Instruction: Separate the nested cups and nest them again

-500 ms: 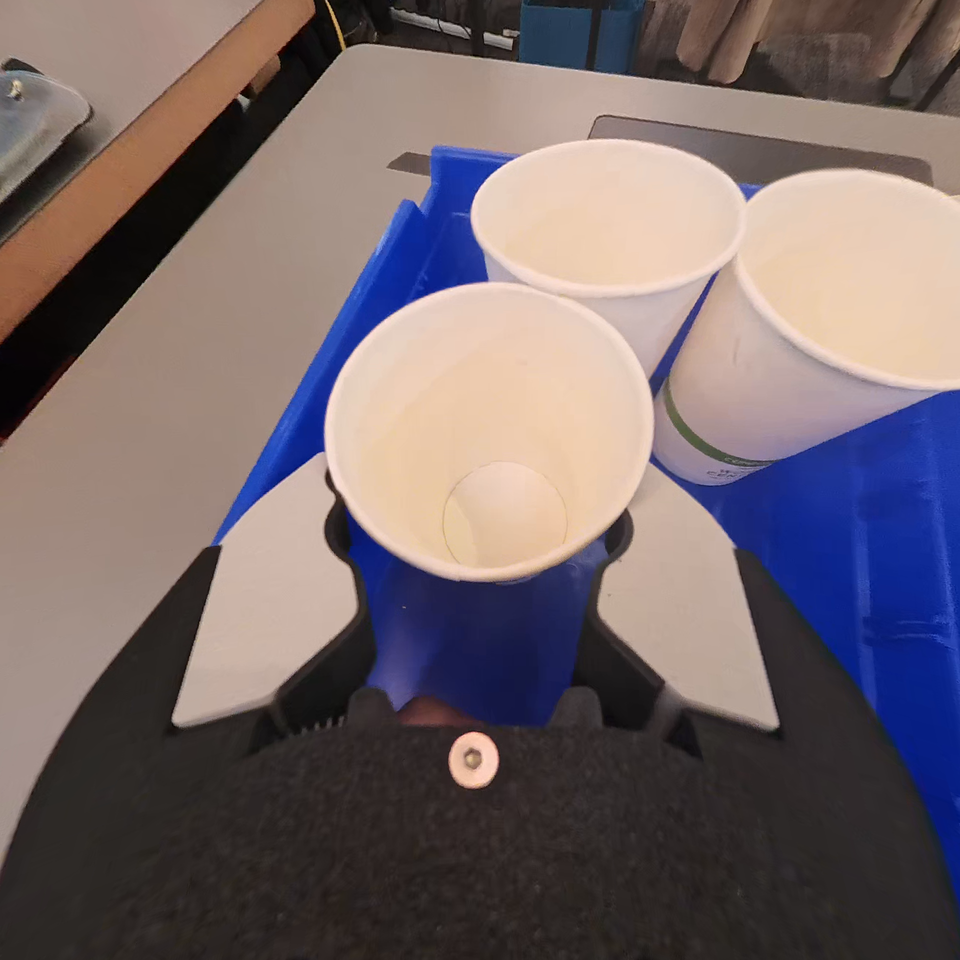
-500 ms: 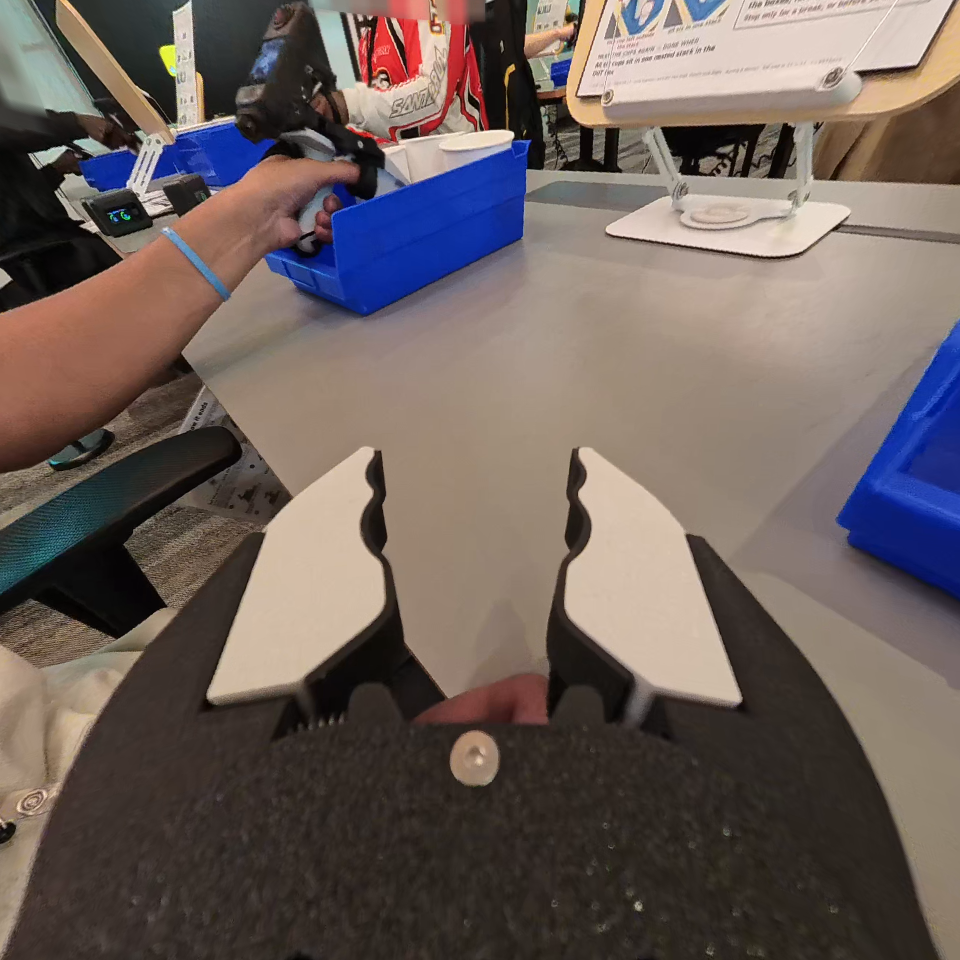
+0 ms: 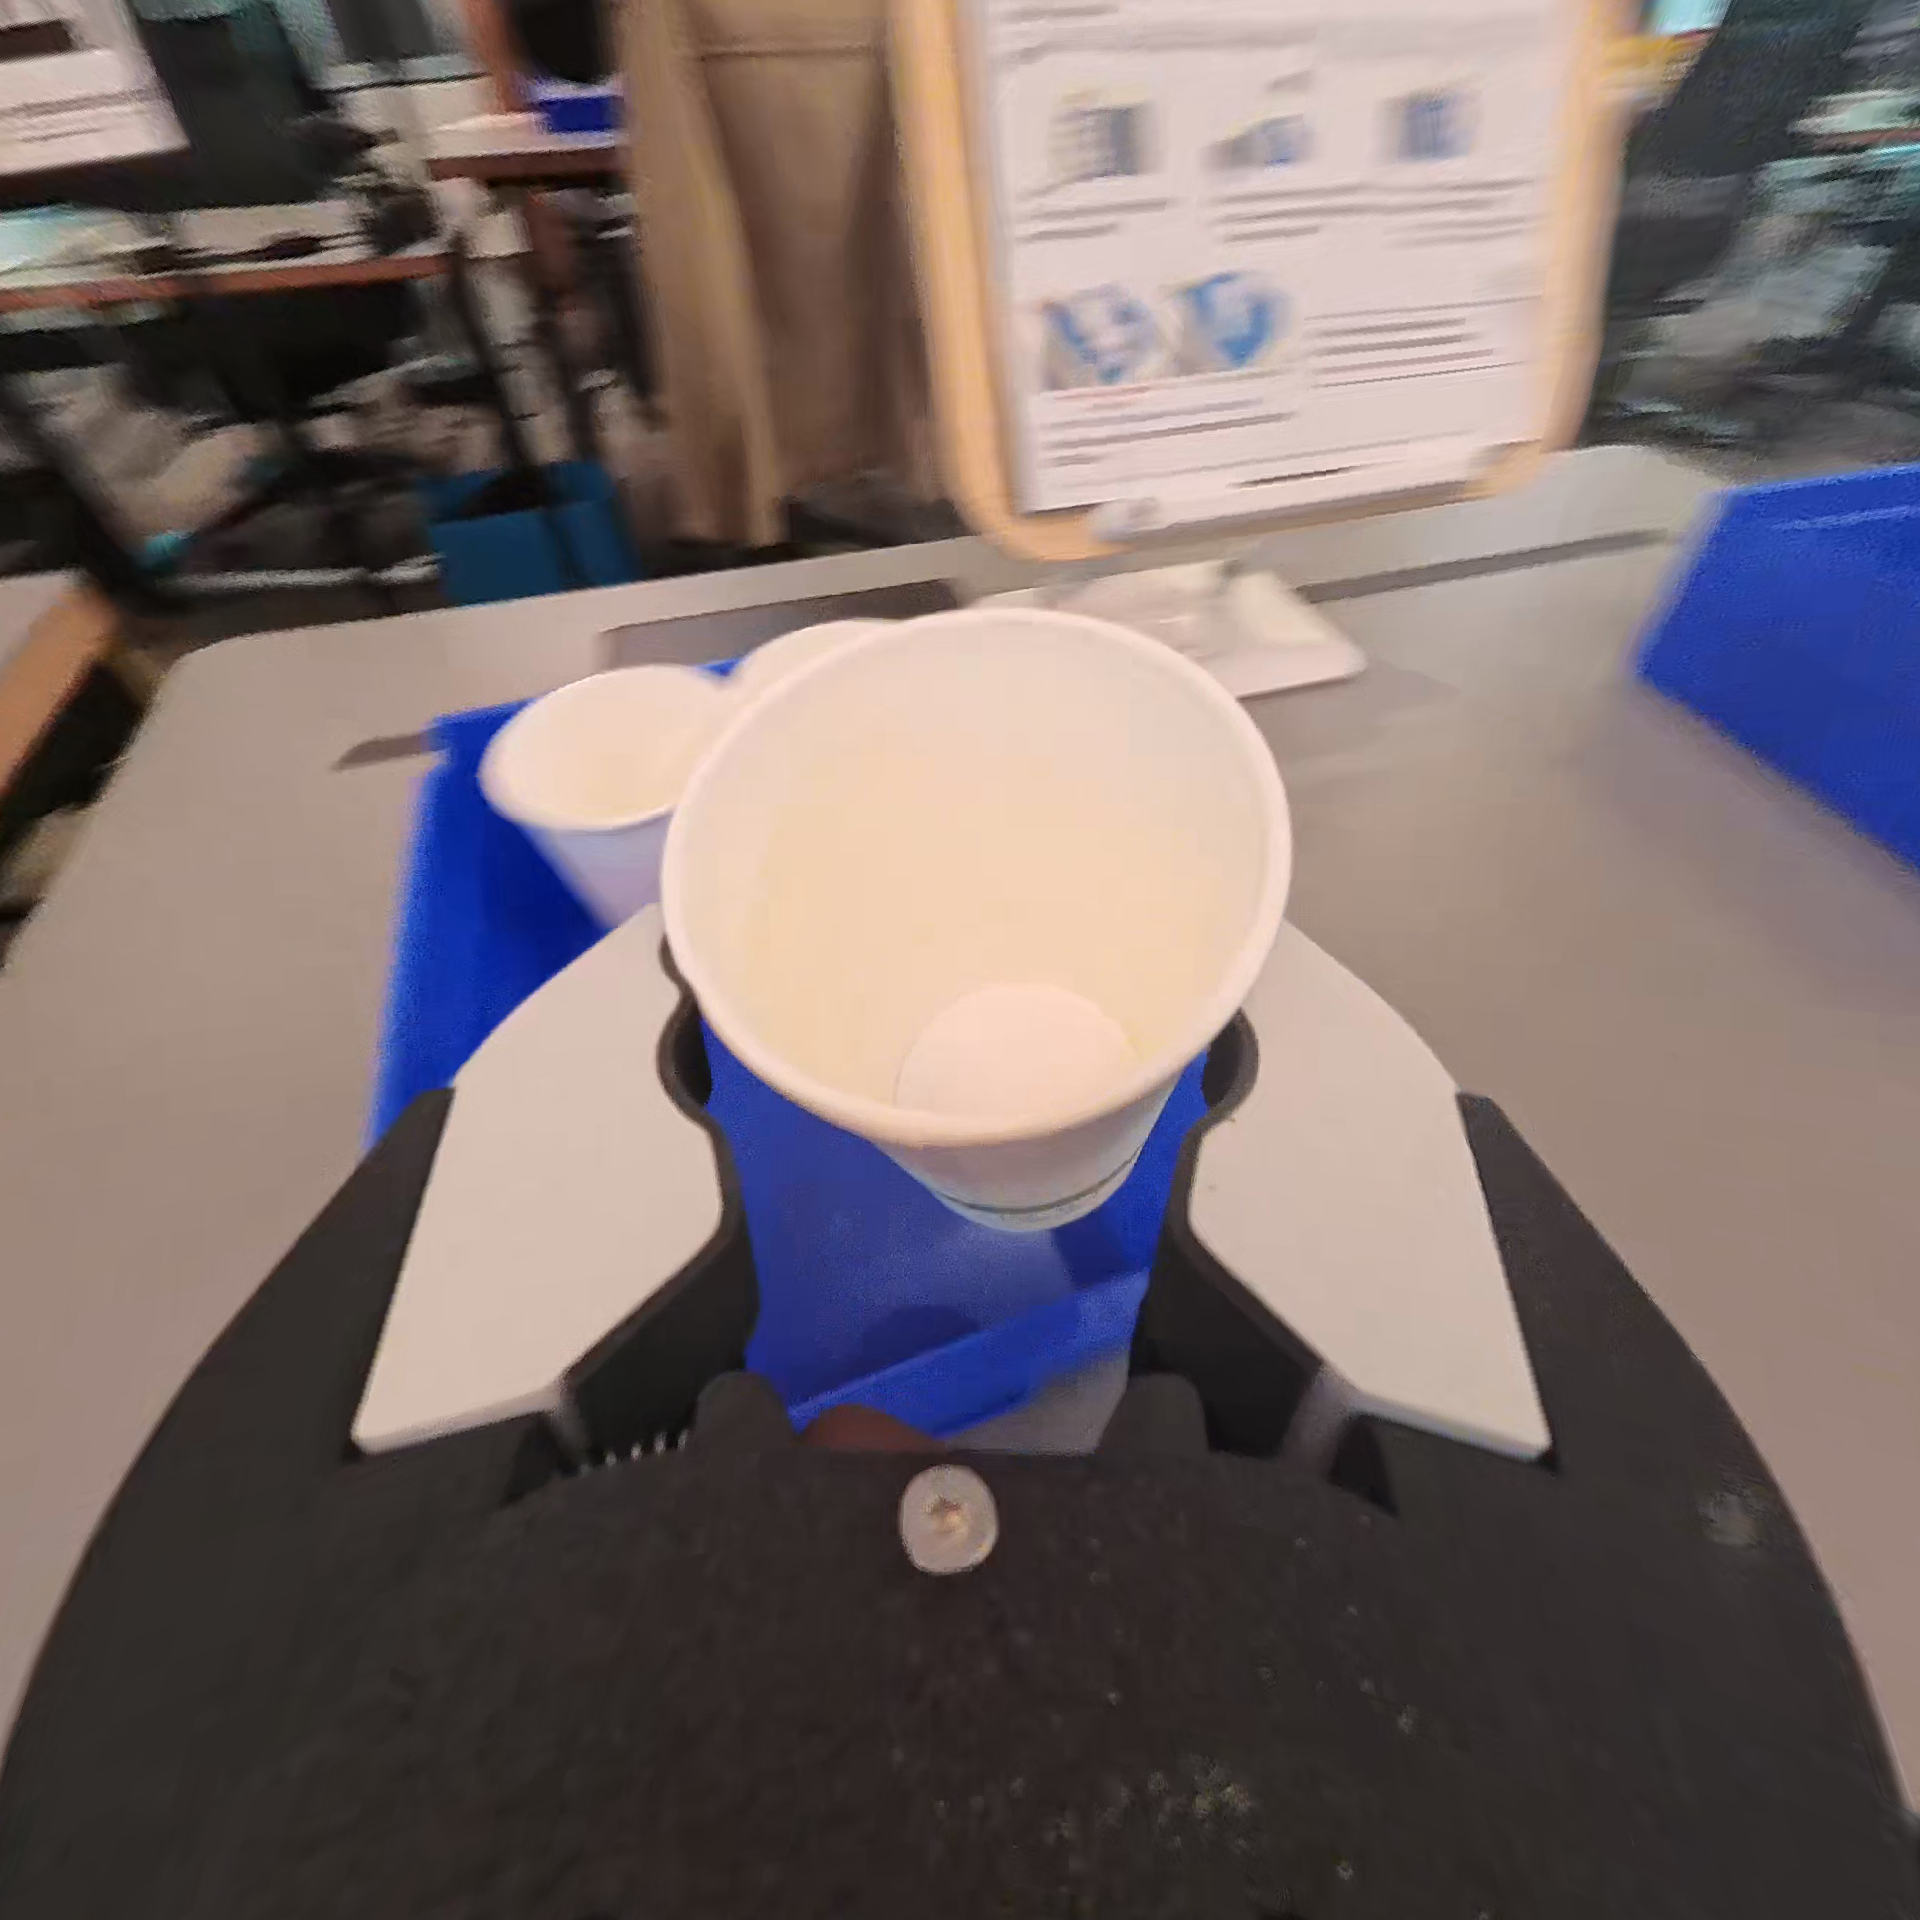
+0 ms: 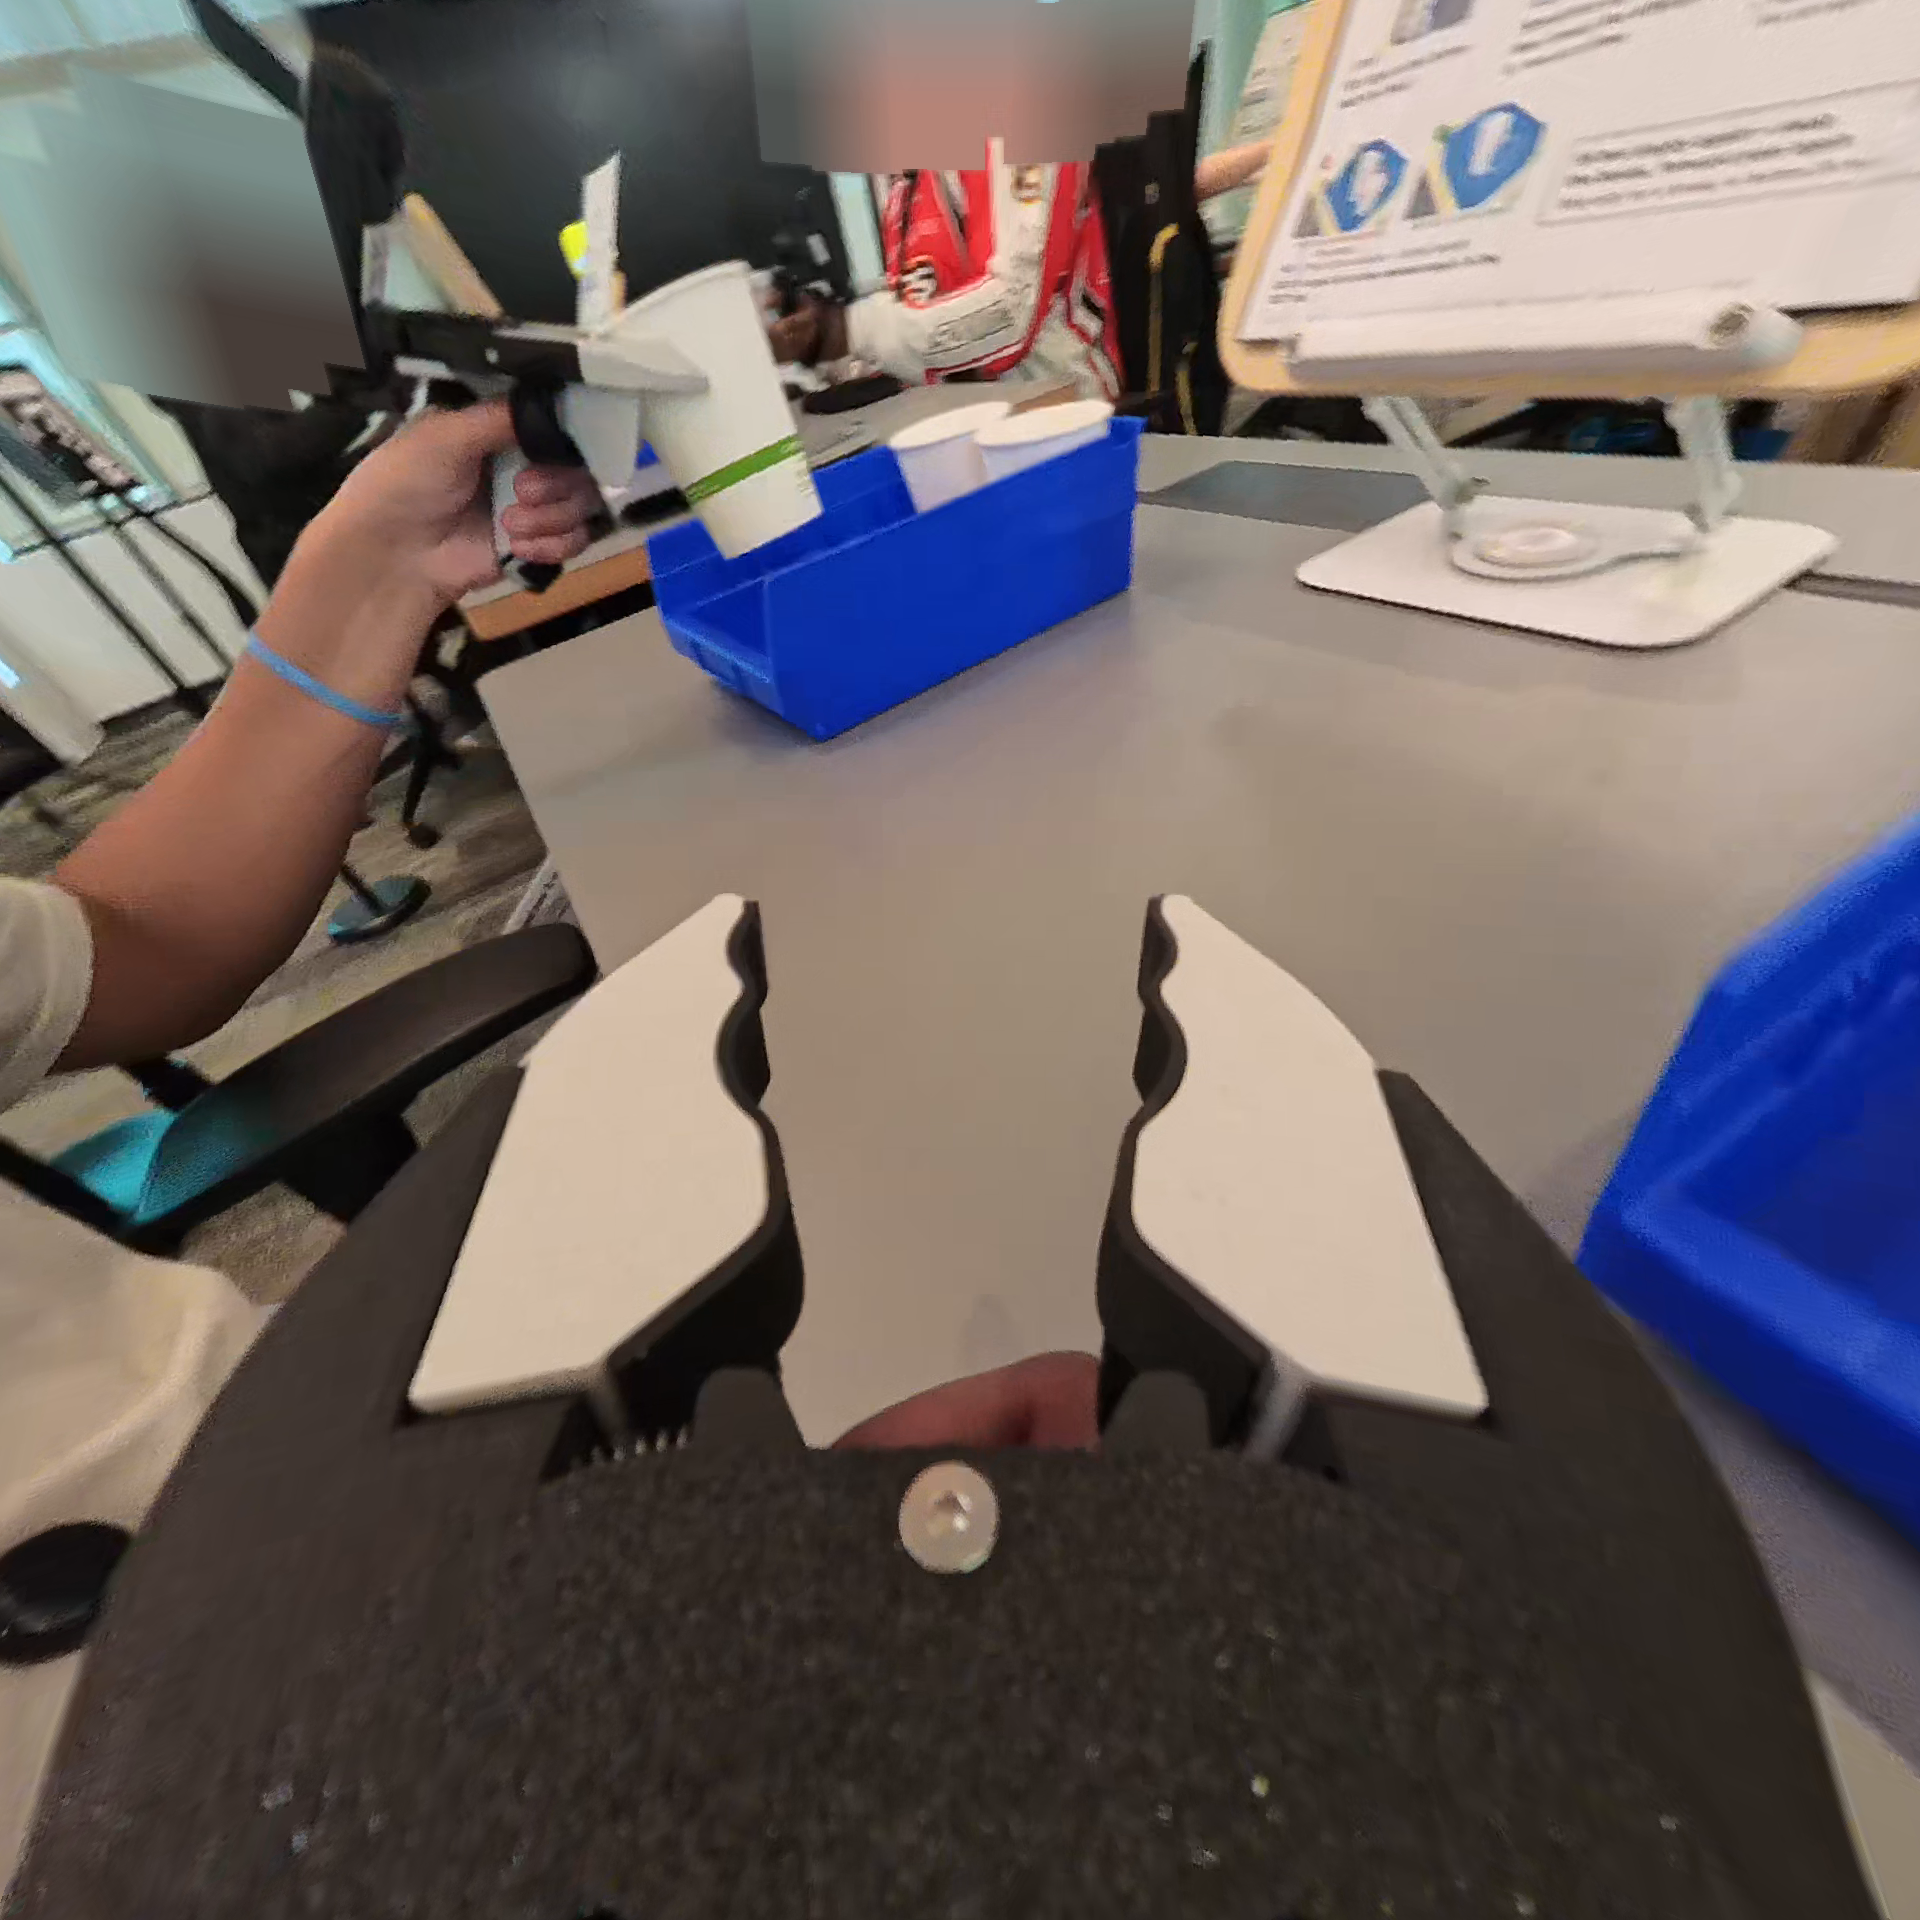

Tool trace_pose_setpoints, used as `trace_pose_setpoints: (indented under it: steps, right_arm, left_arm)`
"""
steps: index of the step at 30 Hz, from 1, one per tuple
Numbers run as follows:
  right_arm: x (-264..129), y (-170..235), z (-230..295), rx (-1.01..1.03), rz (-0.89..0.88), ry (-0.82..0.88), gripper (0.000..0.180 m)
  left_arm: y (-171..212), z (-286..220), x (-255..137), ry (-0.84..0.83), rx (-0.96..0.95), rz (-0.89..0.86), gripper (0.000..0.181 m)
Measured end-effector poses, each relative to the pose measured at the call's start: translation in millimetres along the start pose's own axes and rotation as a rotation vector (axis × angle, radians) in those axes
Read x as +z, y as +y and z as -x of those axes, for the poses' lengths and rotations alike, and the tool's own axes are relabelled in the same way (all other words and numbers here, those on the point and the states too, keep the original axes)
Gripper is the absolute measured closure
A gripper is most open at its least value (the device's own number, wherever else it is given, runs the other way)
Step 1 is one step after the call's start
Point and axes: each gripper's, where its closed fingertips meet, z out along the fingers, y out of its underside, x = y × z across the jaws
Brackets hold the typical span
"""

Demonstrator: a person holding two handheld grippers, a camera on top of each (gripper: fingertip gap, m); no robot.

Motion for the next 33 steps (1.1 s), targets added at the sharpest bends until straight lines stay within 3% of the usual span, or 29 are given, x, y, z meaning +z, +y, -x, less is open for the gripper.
trace_pose_setpoints:
  steps: [4, 8, 15, 24, 29, 33]
  right_arm:
    - [20, -30, 12, -0.112, 0.057, -0.107, 0.109]
    - [45, -63, 37, -0.257, 0.013, -0.228, 0.109]
    - [77, -65, 69, -0.366, 0.07, -0.386, 0.097]
    - [78, -59, 56, -0.23, 0.041, -0.446, 0.101]
    - [73, -58, 46, -0.201, 0.003, -0.427, 0.106]
    - [60, -62, 32, -0.177, -0.041, -0.373, 0.106]
  left_arm:
    - [-22, -95, -21, 0.384, 0.097, -0.037, 0.086]
    - [-19, -191, -34, 0.725, 0.224, -0.01, 0.086]
    - [-6, -293, -34, 1.06, 0.353, 0.061, 0.086]
    - [18, -336, -19, 1.157, 0.531, 0.135, 0.086]
    - [16, -337, -11, 1.095, 0.521, 0.127, 0.088]
    - [5, -317, -16, 0.979, 0.383, 0.035, 0.091]
